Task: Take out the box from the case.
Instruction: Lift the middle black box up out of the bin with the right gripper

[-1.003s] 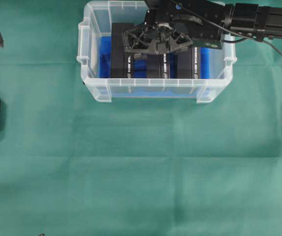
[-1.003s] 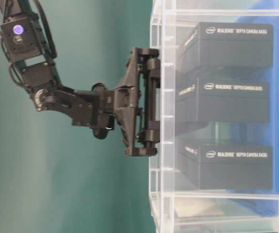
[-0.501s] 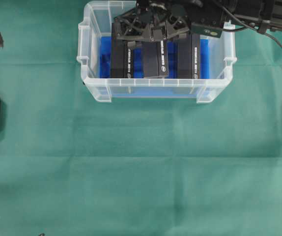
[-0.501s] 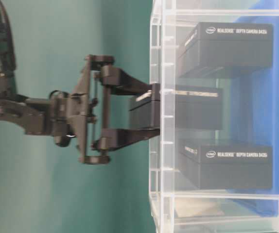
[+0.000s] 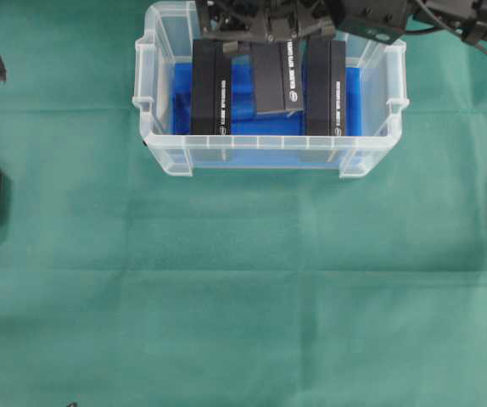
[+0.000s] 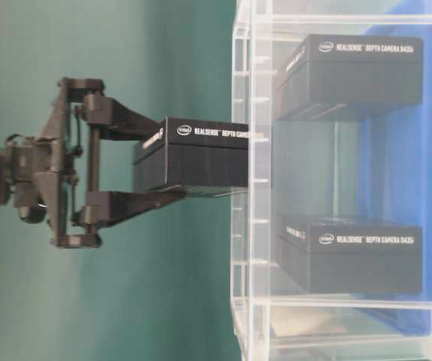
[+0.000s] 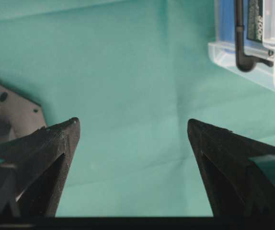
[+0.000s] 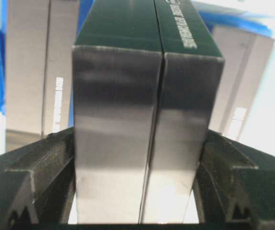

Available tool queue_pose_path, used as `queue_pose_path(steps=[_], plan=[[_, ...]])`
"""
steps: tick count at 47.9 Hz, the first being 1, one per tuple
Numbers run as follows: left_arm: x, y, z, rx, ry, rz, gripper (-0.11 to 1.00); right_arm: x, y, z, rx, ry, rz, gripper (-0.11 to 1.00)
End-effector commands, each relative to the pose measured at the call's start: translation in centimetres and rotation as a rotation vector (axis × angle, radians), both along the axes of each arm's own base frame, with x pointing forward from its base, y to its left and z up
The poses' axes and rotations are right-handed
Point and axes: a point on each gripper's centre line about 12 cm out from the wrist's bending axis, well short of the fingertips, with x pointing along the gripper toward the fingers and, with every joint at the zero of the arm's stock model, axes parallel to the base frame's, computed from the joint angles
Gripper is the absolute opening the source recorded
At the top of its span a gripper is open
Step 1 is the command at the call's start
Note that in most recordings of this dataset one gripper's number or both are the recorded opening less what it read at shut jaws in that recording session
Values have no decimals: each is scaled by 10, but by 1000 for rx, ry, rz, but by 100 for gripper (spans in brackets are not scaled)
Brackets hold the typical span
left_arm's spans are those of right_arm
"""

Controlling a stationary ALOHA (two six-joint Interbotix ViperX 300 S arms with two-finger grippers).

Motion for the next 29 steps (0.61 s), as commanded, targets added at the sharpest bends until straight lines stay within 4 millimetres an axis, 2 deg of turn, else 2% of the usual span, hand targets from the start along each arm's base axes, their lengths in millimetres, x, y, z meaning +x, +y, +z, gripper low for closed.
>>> queue_pose_path(steps=[1, 15, 29], plan=[[1, 1, 6, 6, -18, 4, 94, -13, 2, 42, -32, -83, -1, 67], [0, 1, 6, 3, -14, 6, 94, -19, 3, 64, -45, -93, -13, 67], [0, 1, 6, 2, -15, 8, 94, -20, 3, 67, -46, -89, -14, 67]])
